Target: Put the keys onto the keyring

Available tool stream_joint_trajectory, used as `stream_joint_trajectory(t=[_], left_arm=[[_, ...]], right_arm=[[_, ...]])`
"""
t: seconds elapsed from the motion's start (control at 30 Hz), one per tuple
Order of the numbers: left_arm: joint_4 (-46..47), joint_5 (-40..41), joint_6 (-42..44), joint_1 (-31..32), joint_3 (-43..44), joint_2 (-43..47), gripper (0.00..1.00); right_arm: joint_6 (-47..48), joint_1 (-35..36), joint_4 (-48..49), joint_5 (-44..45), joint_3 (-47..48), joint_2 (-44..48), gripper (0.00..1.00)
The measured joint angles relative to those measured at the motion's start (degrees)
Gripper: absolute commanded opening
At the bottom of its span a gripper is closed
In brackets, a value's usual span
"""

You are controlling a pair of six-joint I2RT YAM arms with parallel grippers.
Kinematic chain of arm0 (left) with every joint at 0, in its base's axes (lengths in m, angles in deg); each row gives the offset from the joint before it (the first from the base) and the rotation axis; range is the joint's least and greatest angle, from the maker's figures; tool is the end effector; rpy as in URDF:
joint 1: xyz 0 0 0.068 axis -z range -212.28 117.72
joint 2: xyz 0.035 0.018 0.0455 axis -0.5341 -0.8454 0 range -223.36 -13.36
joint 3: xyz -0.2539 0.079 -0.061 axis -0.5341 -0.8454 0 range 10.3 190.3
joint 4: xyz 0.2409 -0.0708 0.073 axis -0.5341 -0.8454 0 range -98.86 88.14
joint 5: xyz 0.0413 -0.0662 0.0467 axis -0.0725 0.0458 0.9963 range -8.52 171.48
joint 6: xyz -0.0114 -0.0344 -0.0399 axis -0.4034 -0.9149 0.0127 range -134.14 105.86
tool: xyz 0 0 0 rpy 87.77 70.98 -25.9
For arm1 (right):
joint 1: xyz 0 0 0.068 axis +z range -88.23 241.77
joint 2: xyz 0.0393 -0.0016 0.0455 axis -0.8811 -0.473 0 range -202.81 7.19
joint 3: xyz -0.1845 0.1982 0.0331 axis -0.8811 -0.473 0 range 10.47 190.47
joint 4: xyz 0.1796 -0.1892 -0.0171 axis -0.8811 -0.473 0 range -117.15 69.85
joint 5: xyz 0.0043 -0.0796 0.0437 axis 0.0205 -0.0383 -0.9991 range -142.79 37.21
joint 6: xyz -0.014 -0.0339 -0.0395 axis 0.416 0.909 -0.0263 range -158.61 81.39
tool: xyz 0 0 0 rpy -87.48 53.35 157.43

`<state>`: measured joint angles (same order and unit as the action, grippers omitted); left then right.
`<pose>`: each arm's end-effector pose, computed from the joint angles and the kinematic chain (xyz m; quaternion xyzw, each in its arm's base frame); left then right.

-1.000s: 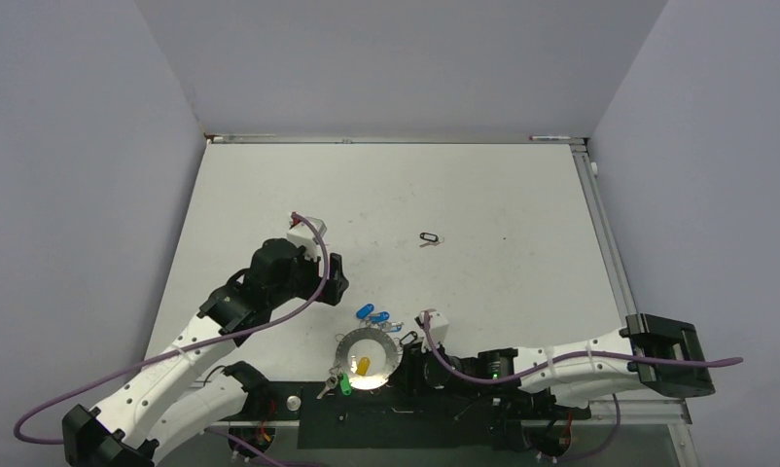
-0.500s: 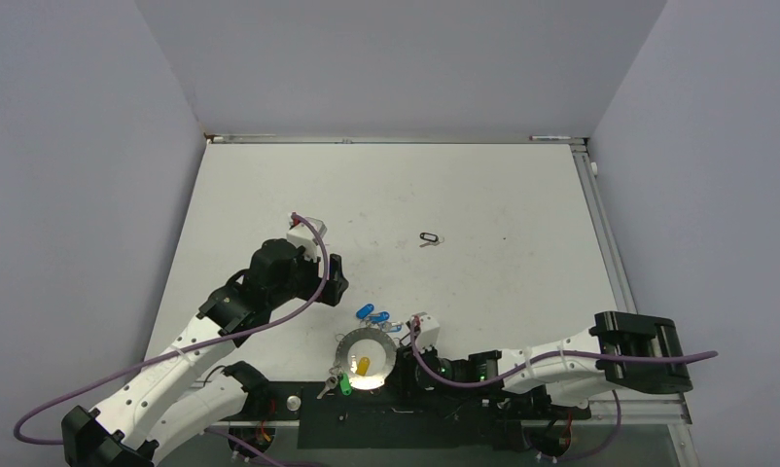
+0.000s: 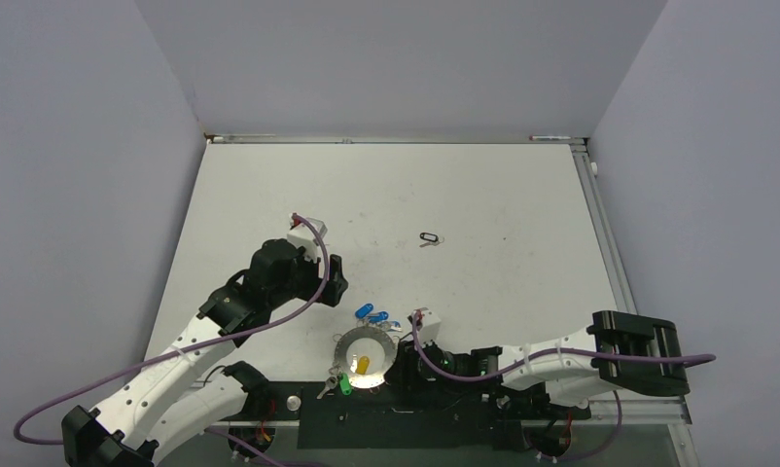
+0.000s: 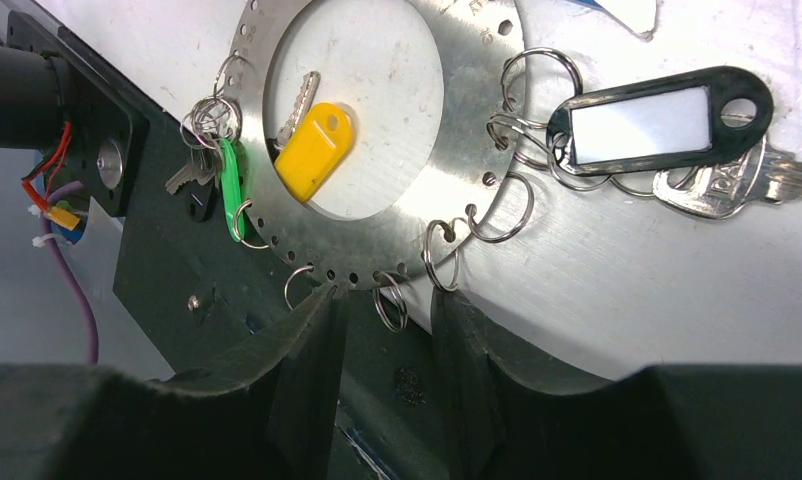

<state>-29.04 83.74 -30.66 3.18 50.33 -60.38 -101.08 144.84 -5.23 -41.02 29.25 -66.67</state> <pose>0.1484 -0.1040 0.2748 0.1363 0.8730 -0.1894 0.4284 0.0338 0.2169 0.1304 -0.1188 0.8953 0.3728 0.2130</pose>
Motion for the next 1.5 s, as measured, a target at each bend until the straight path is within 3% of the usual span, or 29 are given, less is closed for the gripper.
stream_joint_trajectory(t=[0.27,0.47,0.67,0.83,1.03,1.27,1.5], left_arm=[[-0.96,2.73,-3.30,0.00,-0.24,-0.02,0.88],[-10.32,6.73,-15.45,0.00,-0.13,-0.09,0.73],[-15.13,8.09,-29.20,0.00,-2.67,3.17,0.71],[-18.80,6.08,-38.32,0.09,-4.33,-1.68,0.64],[-19.96,2.32,-49.05,1.66,-5.66,-8.17,0.58],[-19.39,0.13,-58.07,7.06,-5.73,-14.84,0.48],[-17.77,0.61,-61.96,7.58,-5.88,-20.20,0.39]], right_arm=[[2.29,-0.31,-4.57,-0.02,1.53,1.09,0.39],[4.46,-3.58,-19.37,4.90,7.48,8.83,0.43],[8.76,-8.70,-24.92,10.73,10.80,13.46,0.45],[14.86,-14.14,-22.18,9.77,13.07,8.92,0.45],[20.81,-23.93,-14.71,1.68,13.55,3.28,0.44],[25.42,-24.94,-9.75,-5.20,15.10,-2.69,0.43],[26.75,-26.18,-6.62,-9.31,15.08,-4.02,0.43]])
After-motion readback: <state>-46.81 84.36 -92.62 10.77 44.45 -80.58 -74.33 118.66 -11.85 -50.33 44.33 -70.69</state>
